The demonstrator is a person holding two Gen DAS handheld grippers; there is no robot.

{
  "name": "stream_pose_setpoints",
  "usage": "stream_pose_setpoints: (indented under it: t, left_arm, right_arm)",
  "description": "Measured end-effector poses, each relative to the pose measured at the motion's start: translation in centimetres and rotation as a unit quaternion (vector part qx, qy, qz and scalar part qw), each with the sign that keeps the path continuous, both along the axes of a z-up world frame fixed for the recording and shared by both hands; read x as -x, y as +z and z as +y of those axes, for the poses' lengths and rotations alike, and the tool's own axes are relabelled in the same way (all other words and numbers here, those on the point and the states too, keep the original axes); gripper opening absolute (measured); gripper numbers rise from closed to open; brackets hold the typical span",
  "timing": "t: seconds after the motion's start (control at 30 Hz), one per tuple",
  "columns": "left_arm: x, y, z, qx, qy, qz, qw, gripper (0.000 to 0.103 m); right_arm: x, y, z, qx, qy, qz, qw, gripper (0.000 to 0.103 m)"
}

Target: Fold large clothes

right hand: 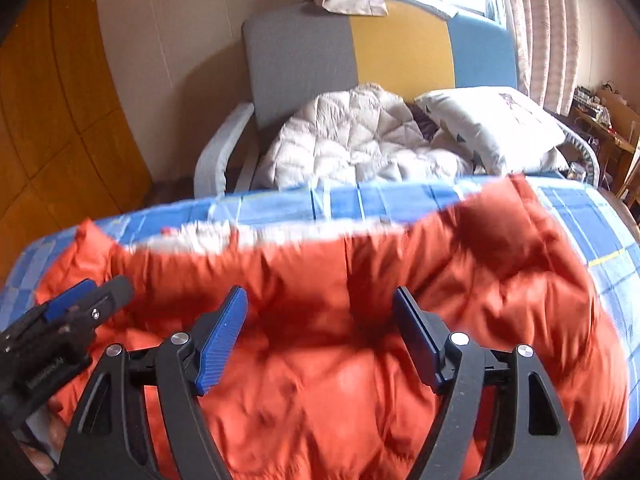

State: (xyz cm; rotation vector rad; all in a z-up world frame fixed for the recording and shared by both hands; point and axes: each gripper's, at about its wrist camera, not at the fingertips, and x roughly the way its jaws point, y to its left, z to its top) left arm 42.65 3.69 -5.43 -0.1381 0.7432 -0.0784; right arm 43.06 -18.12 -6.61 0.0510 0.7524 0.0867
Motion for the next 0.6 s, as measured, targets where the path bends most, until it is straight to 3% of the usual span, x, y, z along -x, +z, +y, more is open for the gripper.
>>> stream_pose_setpoints:
  t: [0.23, 0.37, 0.47, 0.6]
  left_arm:
    - [-1.4, -3.4, 1.9, -0.027, 0.006, 0.045, 0.9986, 0.068]
    - [-1.1, -3.7, 2.5, -0.012, 0.002, 0.043, 0.9990, 0.068]
    - [-0.4, -3.2, 3.3, 0.011, 0.005, 0.035, 0.9993, 0.069]
    - [1.1, -2.2, 3.6, 0.026, 0.009, 0.014, 0.9995, 0.069]
  right_arm:
    - [-3.3, -3.7, 2.2, 0.074, 0.013, 0.066, 0.995, 0.076]
    - [-2.3, -2.6, 0.3, 0.028, 0.013, 0.077, 0.997, 0.076]
    - [-1.0, -0.3, -4.1, -0.022, -0.016, 0.067, 0.997, 0.080]
    - [0.2, 1.3, -9.8, -0.023, -0.048, 0.059, 0.997, 0.081]
